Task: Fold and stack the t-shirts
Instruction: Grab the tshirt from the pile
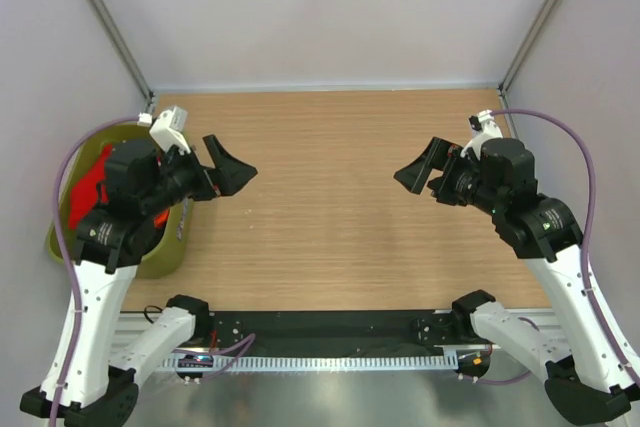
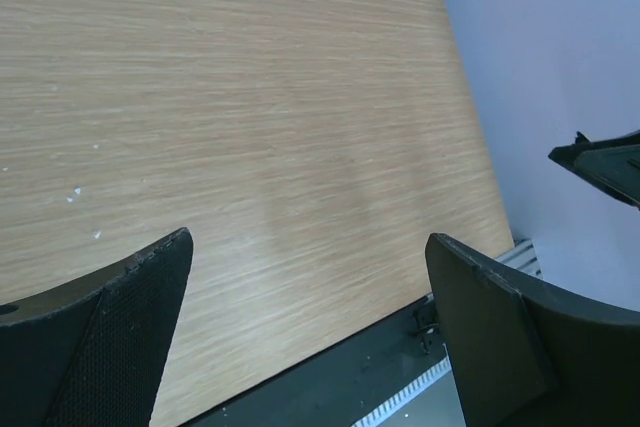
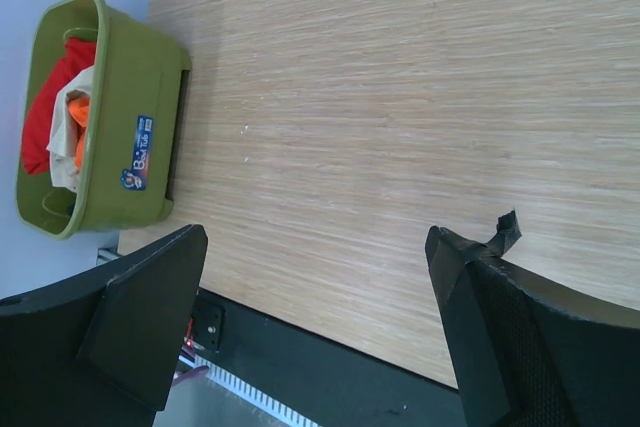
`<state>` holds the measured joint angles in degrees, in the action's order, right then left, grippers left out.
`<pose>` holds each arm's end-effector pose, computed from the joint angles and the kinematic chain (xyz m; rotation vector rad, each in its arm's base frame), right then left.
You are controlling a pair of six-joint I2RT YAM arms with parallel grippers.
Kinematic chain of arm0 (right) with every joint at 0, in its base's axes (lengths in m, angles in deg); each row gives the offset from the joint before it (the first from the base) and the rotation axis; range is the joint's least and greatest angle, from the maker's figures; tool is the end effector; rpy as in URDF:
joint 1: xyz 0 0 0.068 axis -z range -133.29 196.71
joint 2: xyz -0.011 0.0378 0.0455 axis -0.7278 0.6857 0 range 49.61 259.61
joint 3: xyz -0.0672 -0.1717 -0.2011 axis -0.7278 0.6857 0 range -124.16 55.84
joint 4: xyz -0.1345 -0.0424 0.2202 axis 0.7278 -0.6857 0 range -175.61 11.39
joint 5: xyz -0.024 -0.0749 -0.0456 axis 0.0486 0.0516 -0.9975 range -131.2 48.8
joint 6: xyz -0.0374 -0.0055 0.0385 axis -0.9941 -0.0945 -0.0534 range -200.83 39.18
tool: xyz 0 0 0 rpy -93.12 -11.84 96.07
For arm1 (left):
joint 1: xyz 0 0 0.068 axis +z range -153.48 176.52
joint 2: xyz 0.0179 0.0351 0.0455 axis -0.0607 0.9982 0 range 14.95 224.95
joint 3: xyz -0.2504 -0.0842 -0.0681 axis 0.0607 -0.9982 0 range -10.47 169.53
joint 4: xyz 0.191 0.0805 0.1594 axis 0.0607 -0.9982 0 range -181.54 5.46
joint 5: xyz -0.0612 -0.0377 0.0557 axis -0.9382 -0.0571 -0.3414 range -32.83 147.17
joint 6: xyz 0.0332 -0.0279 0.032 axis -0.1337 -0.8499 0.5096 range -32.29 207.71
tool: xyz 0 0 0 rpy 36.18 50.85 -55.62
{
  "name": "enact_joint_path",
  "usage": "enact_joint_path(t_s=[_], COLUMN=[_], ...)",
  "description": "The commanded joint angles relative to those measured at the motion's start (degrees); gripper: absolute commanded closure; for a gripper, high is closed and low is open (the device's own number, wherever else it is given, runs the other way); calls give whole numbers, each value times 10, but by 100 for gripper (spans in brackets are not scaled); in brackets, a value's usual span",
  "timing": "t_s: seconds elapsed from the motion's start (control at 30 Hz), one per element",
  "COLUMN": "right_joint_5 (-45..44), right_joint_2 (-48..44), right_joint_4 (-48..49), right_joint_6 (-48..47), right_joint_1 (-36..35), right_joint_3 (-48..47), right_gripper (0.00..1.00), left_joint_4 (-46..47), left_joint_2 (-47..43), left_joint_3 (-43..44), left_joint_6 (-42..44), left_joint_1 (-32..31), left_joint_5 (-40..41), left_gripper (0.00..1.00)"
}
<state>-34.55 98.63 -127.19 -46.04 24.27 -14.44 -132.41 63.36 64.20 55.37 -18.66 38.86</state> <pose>0.1377 0.0613 0.4073 0.1538 2.1211 0.7282 0.1304 -0.0470 0.4336 -0.0824 2.0251 -0.8487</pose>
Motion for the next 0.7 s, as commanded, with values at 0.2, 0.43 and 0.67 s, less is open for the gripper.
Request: enact_joint_path(t_s=[0.2,0.43,0.67], right_joint_5=[18,116,132], right_joint_2=[-24,-34,-52], right_joint_4=[42,95,93], right_joint_6=[12,24,6], right_joint_1=[-2,-2,-2], right_joint_3=[4,27,31], right_gripper=[0,0,0], left_joint_4=[-54,-96,-67], left_joint_2=[69,184,286], left_joint_3=[49,142,57], left_joint_6=[-29,-2,-87], left_joint_1=[8,167,357], left_joint_5=[317,463,355], left_gripper=[0,5,8])
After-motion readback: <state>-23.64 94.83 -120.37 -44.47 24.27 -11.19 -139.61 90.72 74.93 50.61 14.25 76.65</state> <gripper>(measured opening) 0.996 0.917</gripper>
